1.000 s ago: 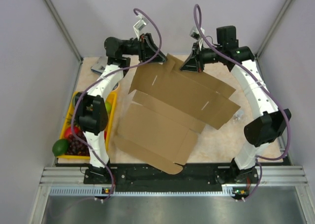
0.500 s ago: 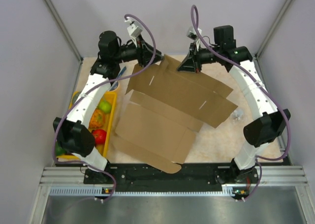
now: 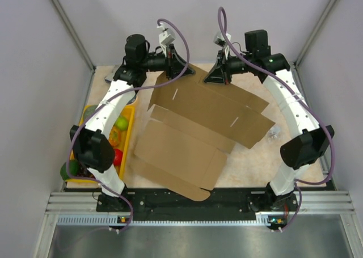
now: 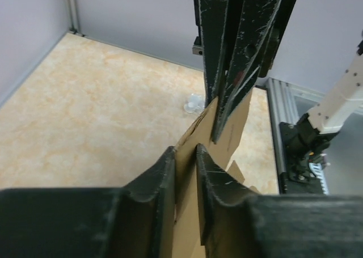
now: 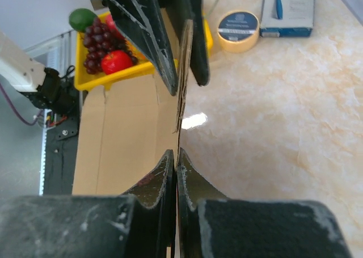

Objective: Fold the paper box

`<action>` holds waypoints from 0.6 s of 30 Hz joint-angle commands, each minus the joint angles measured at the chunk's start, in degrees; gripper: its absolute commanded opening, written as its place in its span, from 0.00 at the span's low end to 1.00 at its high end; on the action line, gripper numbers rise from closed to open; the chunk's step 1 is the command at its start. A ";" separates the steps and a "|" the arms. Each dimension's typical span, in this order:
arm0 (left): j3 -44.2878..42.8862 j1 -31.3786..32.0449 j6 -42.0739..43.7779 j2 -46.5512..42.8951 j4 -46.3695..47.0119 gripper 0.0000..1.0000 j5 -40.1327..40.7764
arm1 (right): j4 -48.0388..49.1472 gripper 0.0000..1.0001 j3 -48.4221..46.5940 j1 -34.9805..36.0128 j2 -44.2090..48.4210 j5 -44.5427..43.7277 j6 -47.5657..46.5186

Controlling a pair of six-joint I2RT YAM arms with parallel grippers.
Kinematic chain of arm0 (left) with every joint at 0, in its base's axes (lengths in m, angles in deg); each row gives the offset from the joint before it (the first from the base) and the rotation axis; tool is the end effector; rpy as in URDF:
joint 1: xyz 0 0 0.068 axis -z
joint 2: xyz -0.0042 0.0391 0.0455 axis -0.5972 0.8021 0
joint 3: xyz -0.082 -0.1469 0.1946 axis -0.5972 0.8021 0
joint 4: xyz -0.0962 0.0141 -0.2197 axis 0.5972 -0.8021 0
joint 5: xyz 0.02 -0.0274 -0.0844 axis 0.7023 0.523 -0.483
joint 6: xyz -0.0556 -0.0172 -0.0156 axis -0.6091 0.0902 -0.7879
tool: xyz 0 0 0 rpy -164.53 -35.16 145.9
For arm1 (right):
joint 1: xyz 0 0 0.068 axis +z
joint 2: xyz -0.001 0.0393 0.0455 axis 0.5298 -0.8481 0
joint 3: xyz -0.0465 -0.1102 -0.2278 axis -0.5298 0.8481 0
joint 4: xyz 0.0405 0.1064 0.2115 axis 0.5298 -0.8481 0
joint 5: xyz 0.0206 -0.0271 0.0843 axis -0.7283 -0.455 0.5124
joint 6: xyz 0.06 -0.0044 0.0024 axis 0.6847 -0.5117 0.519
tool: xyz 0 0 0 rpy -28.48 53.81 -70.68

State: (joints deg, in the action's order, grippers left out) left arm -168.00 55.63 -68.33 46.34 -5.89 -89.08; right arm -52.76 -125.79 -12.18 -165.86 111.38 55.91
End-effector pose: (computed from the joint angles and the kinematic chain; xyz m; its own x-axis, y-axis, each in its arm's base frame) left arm 0.3387 -0.1586 0.4106 -0.2098 -0.0045 -0.9777 0.9683 0.1375 -0.2084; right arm 0.3124 0.1529 0.4079 -0.2600 -0.2510 -0.9324 -0.9582 0.1864 0.2170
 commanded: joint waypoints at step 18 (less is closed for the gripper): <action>12.16 -14.81 -17.54 -14.73 12.05 0.61 9.07 | 2.19 0.00 -0.58 -0.74 2.93 2.25 -2.49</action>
State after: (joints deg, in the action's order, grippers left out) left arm -164.57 49.95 -76.07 43.18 -3.68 -86.81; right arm -52.12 -125.76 -12.16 -165.86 110.40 54.23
